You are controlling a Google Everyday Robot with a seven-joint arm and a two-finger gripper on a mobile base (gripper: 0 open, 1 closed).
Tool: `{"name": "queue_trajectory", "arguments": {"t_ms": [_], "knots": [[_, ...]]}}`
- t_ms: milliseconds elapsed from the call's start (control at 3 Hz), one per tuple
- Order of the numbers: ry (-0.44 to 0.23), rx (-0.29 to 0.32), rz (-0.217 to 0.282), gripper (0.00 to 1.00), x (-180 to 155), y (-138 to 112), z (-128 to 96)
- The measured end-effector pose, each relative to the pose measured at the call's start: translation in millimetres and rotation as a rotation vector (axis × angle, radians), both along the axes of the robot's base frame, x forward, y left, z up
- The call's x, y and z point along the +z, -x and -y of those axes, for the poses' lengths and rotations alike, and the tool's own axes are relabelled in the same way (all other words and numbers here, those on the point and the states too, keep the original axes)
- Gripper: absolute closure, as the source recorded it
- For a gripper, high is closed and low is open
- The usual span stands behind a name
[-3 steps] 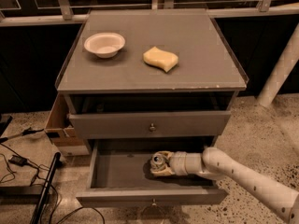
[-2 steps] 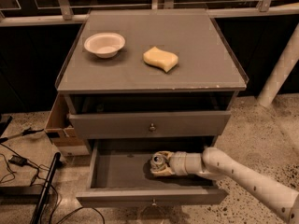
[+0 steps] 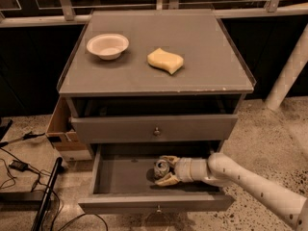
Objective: Place 7up can into middle drawer
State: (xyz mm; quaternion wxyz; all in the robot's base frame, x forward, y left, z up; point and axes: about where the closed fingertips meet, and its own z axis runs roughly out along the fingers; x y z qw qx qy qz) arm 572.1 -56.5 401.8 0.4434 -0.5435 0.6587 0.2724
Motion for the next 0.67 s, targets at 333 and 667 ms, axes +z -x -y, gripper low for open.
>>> {"name": "queue_trajectory", "arguments": {"t_ms": [333,667], "knots": [[0.0,0.0,0.0,0.0,0.0,0.0,-0.1],[0.0,0.0,0.0,0.0,0.0,0.0,-0.1]]}}
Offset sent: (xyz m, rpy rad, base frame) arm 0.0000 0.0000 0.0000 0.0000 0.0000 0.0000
